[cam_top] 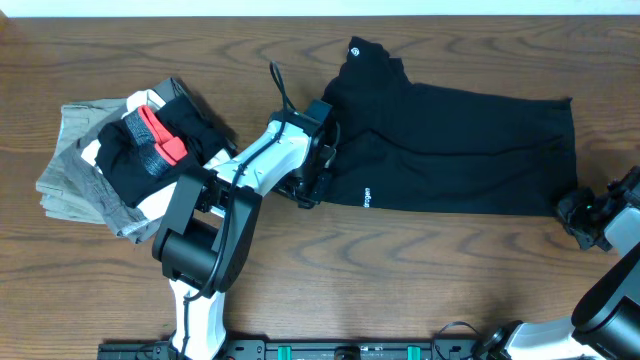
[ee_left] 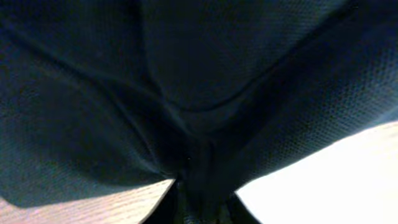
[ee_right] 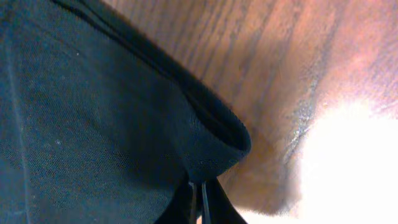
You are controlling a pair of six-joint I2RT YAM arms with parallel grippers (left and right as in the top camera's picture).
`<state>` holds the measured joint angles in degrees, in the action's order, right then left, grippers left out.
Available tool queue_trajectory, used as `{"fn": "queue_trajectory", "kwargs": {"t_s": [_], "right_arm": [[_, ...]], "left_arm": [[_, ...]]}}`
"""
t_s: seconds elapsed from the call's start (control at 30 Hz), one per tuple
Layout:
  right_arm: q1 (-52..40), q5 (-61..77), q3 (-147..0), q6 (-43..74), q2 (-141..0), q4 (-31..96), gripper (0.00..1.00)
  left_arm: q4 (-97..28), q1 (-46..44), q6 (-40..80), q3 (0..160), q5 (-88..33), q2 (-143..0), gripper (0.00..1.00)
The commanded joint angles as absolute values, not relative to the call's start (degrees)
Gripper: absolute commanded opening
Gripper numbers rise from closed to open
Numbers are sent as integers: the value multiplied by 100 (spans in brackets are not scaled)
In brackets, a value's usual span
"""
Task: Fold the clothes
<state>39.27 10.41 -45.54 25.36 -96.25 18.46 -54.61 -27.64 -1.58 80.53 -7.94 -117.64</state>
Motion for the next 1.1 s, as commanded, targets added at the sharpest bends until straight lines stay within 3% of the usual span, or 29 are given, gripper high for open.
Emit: {"fn": "queue_trajectory", "kwargs": {"t_s": [0.0, 0.5, 0.6, 0.67, 0.7, 0.87, 1.0, 1.07], "right_arm": [[4073, 904, -4731, 2563, -9647, 2021, 1], [4311, -609, -5192, 2565, -8844, 3293, 1], [4311, -709, -5192, 2567, -8722, 3312, 2], [4311, -703, -5210, 2569, -8672, 3308, 31], [4311, -694, -5234, 2569, -8652, 3312, 40], [4311, -137, -5579, 2565, -8632, 3461, 46], [4268, 1107, -6062, 2528, -8624, 3739, 44], [4185, 2071, -6248, 2265, -8626, 3802, 43]], "left_arm": [[-5640, -2679, -185, 8040, -440, -11719, 6], [-6663, -2541, -187, 8038, -443, -11371, 8], [-6886, -2541, -187, 8040, -443, -11242, 17], [-6971, -2539, -187, 8047, -440, -11133, 37], [-7013, -2539, -187, 8060, -443, -11074, 48], [-7225, -2532, -189, 8309, -436, -10678, 61], [-7008, -2530, -189, 8871, -443, -10422, 88], [-6641, -2530, -346, 9220, -523, -10392, 89]]}}
